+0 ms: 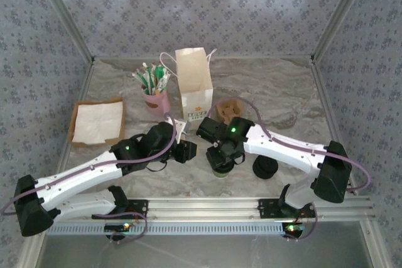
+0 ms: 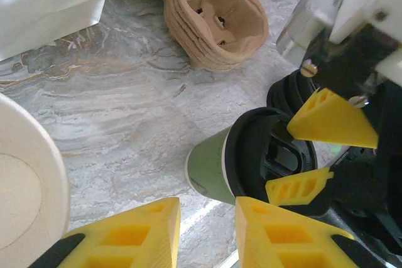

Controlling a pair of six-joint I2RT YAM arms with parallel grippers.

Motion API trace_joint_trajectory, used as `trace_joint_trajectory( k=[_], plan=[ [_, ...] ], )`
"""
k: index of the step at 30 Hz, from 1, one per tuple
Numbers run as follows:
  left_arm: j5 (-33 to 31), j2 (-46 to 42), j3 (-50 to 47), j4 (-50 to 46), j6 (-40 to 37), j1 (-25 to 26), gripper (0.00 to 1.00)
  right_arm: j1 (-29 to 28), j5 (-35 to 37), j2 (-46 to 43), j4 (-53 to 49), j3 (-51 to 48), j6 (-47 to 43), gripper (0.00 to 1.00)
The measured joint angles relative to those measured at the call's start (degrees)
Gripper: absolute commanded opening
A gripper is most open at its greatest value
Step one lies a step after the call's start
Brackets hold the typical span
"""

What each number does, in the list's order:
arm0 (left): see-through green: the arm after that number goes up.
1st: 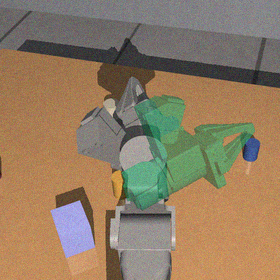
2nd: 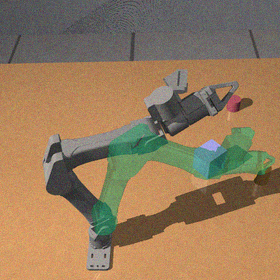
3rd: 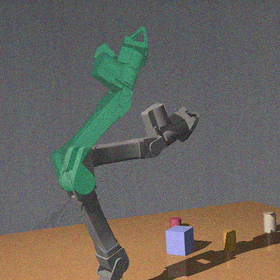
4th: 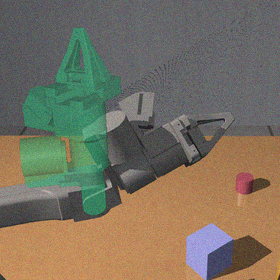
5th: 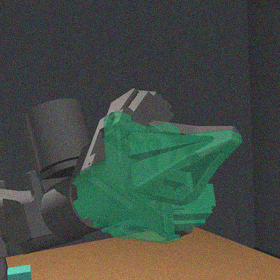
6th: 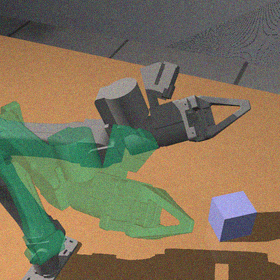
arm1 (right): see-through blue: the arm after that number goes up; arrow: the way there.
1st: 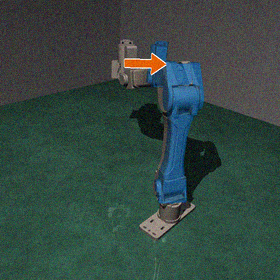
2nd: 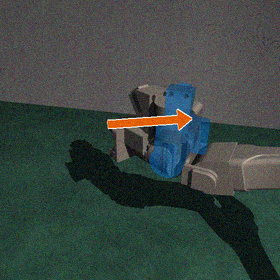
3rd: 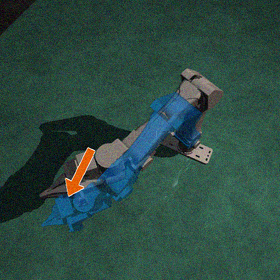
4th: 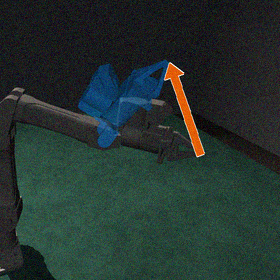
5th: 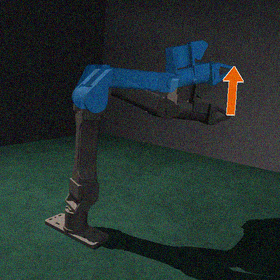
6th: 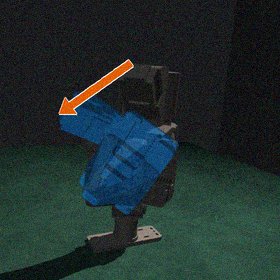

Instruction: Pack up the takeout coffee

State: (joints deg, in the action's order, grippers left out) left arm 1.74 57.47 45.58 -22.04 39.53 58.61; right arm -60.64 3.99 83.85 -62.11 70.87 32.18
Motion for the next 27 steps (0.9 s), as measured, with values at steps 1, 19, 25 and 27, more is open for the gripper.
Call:
trace_joint_trajectory(
  k=[1, 19, 25, 27],
  plan=[
    [0.00, 0.00, 0.00, 0.00, 0.00, -0.02, 0.29, 0.00, -0.07, -0.20, 0.20, -0.04, 0.00, 0.56],
    [-0.02, 0.00, 0.07, -0.09, 0.07, 0.00, 0.35, -0.66, 1.42, -2.64, 2.73, -2.97, 1.22, 0.59],
    [-0.52, -0.04, 6.97, -4.98, -0.63, 0.00, 0.67, -0.37, 1.38, -3.37, -1.62, 1.42, 1.44, 0.74],
    [-1.16, -0.07, 11.74, -6.69, -1.05, -0.04, 0.80, 0.35, 1.14, -5.75, -1.66, 2.58, 1.09, 0.80]
  ],
)
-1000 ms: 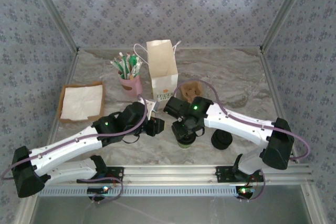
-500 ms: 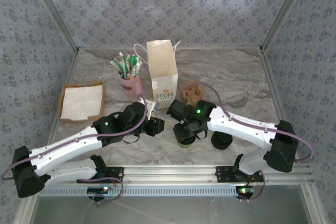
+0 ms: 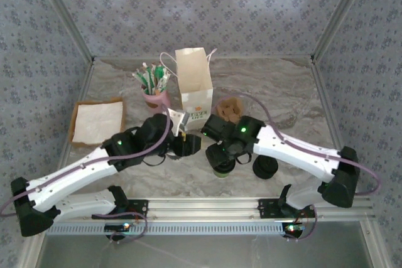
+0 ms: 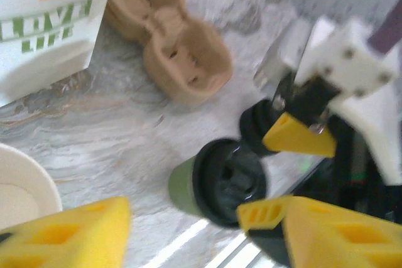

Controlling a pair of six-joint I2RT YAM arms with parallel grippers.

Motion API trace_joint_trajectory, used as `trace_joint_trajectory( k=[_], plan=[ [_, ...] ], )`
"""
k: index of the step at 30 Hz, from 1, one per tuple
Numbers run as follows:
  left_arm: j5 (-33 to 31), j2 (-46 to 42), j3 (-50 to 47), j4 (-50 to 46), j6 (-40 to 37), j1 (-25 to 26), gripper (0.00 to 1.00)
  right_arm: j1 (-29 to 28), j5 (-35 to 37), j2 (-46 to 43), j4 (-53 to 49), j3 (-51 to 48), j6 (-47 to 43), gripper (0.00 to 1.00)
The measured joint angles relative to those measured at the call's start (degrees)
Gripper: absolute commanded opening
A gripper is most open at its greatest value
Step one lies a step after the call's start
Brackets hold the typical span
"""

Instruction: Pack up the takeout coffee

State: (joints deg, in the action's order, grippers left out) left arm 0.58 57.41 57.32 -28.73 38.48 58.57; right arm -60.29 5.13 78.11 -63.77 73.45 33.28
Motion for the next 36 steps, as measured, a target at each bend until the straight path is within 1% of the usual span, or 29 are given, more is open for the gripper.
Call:
trace_joint_trajectory(
  k=[2, 3, 5, 8, 13, 19, 24, 31, 36],
  plan=[
    [-0.63, 0.00, 4.46, -1.62, -0.22, -0.09, 0.92, 1.22, -0.46, -3.26, 0.24, 0.57, -0.68, 0.87],
    [-1.14, -0.02, 6.62, -2.49, -0.35, -0.20, 0.96, 1.92, -0.85, -5.16, 0.35, 0.76, -1.14, 0.90],
    [-2.10, -0.02, 9.97, -4.20, -0.04, -0.48, 0.99, 3.15, -1.64, -8.48, 0.85, 0.79, -2.16, 0.95],
    [-3.34, -0.09, 12.48, -5.25, 1.01, -1.14, 1.00, 4.57, -3.32, -12.85, 1.97, 0.33, -3.74, 1.00],
    [-3.17, 0.48, 12.50, -7.74, 4.33, -1.95, 0.99, 6.43, -4.39, -18.03, 3.15, -2.47, -6.38, 1.00],
    [-3.45, 3.13, 12.48, -16.55, 9.73, -1.95, 0.99, 10.58, -1.92, -18.58, 4.00, -4.35, -6.54, 1.00],
    [-5.27, 0.24, 11.61, -21.49, 13.79, -1.95, 0.99, 13.73, -1.95, -18.53, 6.01, -7.48, -5.57, 1.00],
    [-10.08, -5.16, 11.50, -26.69, 14.99, -1.95, 0.99, 13.60, -1.90, -18.14, 8.15, -13.07, -5.51, 1.00],
    [-13.51, -10.32, 10.56, -30.08, 15.74, -2.08, 1.00, 11.04, -1.90, -17.29, 8.39, -14.29, -5.86, 1.00]
  ],
)
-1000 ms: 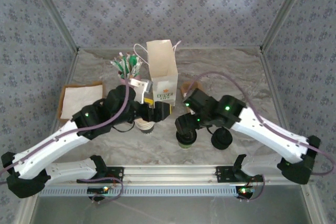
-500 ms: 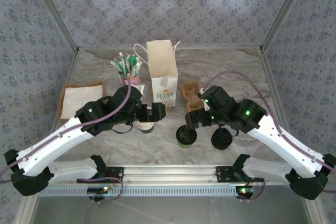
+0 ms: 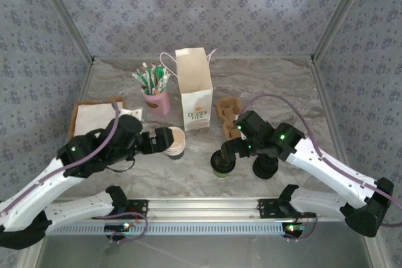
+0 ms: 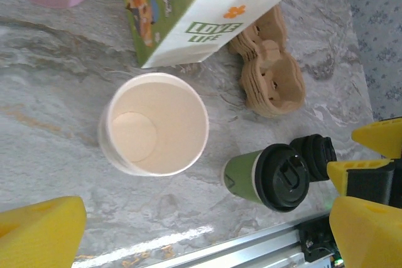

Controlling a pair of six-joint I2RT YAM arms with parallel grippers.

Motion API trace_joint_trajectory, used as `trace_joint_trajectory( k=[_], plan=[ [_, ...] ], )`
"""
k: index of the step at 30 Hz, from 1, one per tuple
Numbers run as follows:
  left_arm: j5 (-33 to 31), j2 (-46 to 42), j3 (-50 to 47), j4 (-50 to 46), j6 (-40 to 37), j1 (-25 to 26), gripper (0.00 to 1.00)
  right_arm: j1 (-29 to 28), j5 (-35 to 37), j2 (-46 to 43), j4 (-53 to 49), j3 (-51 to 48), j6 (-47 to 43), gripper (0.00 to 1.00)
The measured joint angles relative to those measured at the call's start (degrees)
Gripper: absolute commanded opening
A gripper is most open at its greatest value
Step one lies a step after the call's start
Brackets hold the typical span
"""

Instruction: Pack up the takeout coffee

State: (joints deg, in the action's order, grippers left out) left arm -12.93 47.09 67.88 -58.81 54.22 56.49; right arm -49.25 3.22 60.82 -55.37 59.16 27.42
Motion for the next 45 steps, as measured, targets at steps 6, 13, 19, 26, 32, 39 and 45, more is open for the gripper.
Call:
trace_joint_trajectory(
  k=[6, 13, 19, 26, 32, 39, 45],
  plan=[
    [-1.27, -0.63, 0.02, -3.72, -0.35, -1.01, 0.95, -2.58, 0.22, 0.59, -0.13, 0.37, 0.02, 0.94],
    [1.97, 5.81, 4.07, -4.31, -5.27, -5.95, 0.85, -1.18, 0.17, 5.42, -2.86, 7.48, -0.28, 0.84],
    [8.59, 10.08, 7.85, -4.00, -11.91, -14.64, 0.79, 0.07, -1.33, 9.49, -3.85, 14.29, -0.66, 0.79],
    [14.93, 10.84, 4.07, -0.44, -16.83, -22.29, 0.75, -0.17, -7.34, 14.14, 0.07, 16.52, 1.73, 0.58],
    [21.62, 5.31, -4.90, 3.23, -18.21, -30.84, 0.70, -0.85, -11.21, 18.75, 9.40, 16.09, 5.86, 0.41],
    [33.86, 0.31, -13.29, 6.45, -18.43, -44.19, 0.72, -4.79, -8.48, 25.57, 14.95, 15.80, 8.24, 0.31],
    [40.59, 0.28, -17.62, 10.75, -17.68, -46.16, 0.76, -4.61, -4.46, 25.75, 17.42, 12.61, 12.52, 0.26]
  ],
)
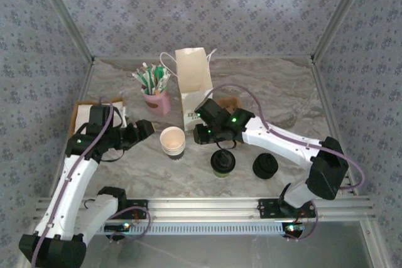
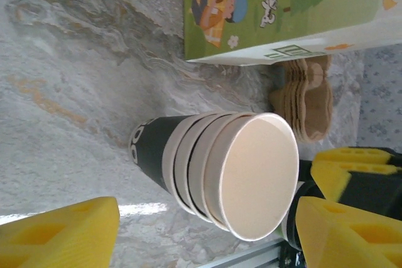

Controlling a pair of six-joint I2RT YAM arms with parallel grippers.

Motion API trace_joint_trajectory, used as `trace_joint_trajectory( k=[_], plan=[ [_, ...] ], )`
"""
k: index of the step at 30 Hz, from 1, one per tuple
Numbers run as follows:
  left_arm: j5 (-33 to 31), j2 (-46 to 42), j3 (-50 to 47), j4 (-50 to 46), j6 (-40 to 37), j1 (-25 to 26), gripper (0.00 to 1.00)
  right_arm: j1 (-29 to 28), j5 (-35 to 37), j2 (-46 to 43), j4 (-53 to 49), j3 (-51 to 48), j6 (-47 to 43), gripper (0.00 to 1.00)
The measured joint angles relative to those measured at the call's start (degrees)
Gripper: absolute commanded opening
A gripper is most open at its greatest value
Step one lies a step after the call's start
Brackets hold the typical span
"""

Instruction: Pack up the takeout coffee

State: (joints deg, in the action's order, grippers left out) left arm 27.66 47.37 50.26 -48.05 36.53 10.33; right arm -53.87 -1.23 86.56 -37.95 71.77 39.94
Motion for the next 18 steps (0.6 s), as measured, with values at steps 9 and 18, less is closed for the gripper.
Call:
trace_joint_trajectory(
  k=[9, 18],
  plan=[
    [3.23, 1.33, -1.49, 6.01, 1.49, -0.11, 0.78, -1.51, 3.15, 6.12, 3.08, -0.26, 1.70, 0.24],
    [4.63, 2.69, -3.34, 7.91, 1.66, -0.11, 0.79, -3.69, 4.07, 11.98, 3.30, 1.18, 2.97, 0.24]
  ],
)
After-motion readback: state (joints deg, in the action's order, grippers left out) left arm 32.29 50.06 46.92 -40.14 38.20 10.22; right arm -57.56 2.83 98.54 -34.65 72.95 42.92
